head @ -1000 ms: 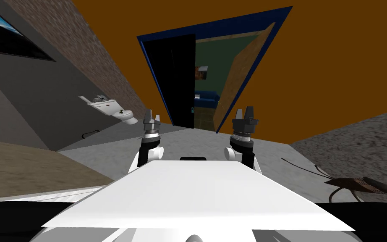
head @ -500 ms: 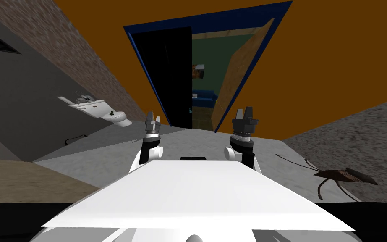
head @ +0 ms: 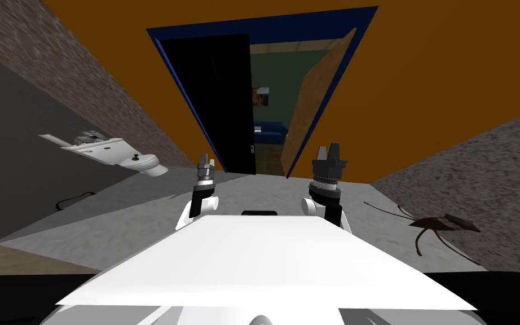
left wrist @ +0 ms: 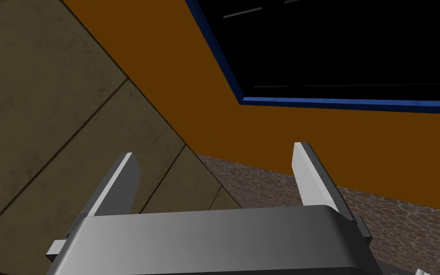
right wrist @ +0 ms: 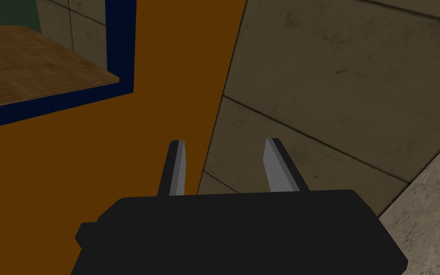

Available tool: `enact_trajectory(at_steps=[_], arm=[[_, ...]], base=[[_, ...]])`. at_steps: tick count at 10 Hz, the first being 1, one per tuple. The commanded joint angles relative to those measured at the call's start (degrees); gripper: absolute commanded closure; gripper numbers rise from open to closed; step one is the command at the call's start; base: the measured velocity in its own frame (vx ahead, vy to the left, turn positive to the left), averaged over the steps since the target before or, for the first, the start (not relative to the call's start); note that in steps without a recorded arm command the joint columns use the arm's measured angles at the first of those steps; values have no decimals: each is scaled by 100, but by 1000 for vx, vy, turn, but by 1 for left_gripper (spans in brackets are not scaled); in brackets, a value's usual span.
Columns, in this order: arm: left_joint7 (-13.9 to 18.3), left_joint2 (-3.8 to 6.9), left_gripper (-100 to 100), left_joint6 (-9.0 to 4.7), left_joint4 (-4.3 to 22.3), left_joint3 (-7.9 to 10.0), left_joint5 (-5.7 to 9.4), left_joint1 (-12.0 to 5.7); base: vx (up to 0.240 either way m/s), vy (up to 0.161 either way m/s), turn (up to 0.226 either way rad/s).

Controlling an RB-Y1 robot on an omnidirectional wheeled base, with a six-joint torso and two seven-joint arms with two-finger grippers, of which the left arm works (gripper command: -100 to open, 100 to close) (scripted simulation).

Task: Push the door open

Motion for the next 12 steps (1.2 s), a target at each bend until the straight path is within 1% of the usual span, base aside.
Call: enact_trajectory(at_steps=[1,8,9,12], arm=[[-2,4,-100,-48,250,88,-23,-104],[67,78,-100,-284,1339,557,-80,-497],[67,78,-100,-284,1361,557,-80,-497],[99,98,-100,-395,1880,777,-107,-680]], base=[[108,11,-151],[93,18,-145],[61,27,-36],[76,21,-130]])
